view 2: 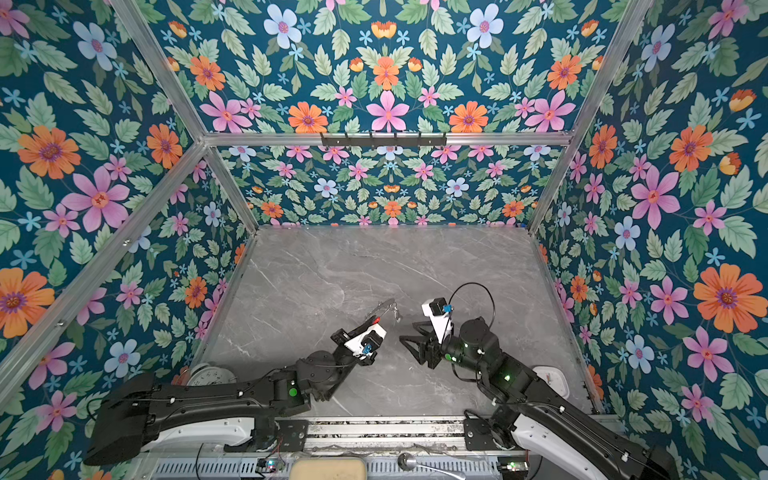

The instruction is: Remove the keys from the keyring

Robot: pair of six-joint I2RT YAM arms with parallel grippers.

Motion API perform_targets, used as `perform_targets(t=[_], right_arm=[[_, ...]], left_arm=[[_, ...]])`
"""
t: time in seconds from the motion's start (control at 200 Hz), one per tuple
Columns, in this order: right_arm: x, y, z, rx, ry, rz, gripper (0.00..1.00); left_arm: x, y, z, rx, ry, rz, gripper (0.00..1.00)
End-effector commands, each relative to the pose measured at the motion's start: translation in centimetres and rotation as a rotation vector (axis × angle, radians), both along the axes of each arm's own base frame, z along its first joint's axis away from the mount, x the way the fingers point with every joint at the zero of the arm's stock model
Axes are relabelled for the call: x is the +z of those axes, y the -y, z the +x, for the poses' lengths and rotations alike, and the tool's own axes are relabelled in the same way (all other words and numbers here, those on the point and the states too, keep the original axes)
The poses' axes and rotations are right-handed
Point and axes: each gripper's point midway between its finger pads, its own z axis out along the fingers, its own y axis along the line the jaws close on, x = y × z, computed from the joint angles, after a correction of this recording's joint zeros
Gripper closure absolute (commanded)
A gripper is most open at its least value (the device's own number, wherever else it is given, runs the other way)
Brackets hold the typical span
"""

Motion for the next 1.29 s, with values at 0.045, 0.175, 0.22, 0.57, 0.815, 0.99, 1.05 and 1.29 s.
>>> perform_targets(t=[0.045,0.175,0.22,0.57,0.815,0.99,1.05,1.29], right_arm=[[3.5,0.0,-1.3,0.141,-0.006,0.157,0.39],[5.1,0.3,-1.7,0.153,0.011,0.198,0.39],[5.7,0.1,-1.9,0.171,0.009,0.215,0.39],[7.2,0.5,-3.0,0.195,0.054,0.25,0.36],[6.8,-0.1,-4.6,0.309,0.103,0.241,0.43],[7.0,-0.7,-3.8,0.32,0.118,0.23,0.46],[7.4,-1.0,-3.7,0.334,0.127,0.228,0.47],[7.8,-1.7,-3.4,0.377,0.126,0.223,0.48]], left_arm=[[4.0,-0.3,-1.1,-0.096,0.116,-0.116,1.0],[3.7,-0.6,-1.4,-0.15,0.135,-0.081,1.0],[3.6,-0.6,-1.5,-0.153,0.148,-0.061,1.0],[2.7,-1.0,-1.2,-0.099,0.27,0.107,1.0],[2.8,-0.4,-3.1,-0.19,0.273,0.13,1.0],[2.4,0.0,-4.0,-0.24,0.248,0.153,1.0],[2.3,0.1,-4.1,-0.236,0.251,0.16,1.0],[3.1,0.0,-4.8,-0.271,0.258,0.116,1.0]])
